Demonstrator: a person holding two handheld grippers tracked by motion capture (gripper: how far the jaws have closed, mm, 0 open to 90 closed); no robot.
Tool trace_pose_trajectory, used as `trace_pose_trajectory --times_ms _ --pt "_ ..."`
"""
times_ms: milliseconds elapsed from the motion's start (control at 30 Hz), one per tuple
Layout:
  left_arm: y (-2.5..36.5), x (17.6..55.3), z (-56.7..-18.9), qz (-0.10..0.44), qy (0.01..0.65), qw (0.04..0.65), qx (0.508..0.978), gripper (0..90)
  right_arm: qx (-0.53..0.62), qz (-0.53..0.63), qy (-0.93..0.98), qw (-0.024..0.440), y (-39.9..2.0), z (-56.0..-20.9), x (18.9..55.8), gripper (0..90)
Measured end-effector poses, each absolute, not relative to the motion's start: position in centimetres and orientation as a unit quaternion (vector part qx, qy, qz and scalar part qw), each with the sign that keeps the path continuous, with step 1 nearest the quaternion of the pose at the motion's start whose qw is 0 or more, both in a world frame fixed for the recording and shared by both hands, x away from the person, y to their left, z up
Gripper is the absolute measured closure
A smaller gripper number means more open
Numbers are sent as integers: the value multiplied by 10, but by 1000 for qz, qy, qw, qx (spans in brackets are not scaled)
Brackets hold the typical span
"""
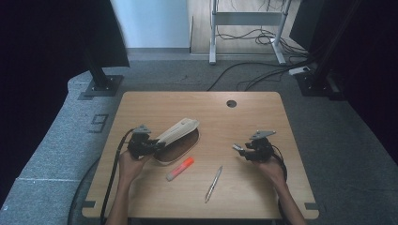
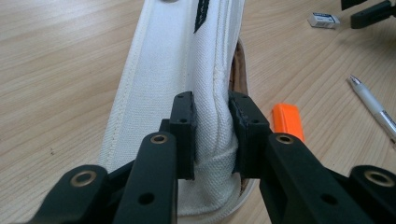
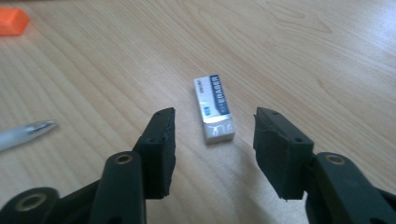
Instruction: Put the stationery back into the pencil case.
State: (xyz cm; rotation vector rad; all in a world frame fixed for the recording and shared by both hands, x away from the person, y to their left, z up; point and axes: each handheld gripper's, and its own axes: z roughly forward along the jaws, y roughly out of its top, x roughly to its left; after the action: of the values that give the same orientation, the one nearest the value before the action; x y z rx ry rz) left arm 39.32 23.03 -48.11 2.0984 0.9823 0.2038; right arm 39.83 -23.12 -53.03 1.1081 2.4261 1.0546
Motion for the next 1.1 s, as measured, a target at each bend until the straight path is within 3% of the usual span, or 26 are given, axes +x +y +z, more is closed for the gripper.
trace_pose_trajectory --times_ms 433,700,1100 --pt "230 393 -482 79 386 395 830 726 374 359 846 128 -224 -539 414 581" --pt "229 393 -482 77 385 392 832 726 374 348 849 134 -221 -541 416 708" --pt "229 392 -483 79 384 394 832 731 389 360 838 129 -224 -536 413 717"
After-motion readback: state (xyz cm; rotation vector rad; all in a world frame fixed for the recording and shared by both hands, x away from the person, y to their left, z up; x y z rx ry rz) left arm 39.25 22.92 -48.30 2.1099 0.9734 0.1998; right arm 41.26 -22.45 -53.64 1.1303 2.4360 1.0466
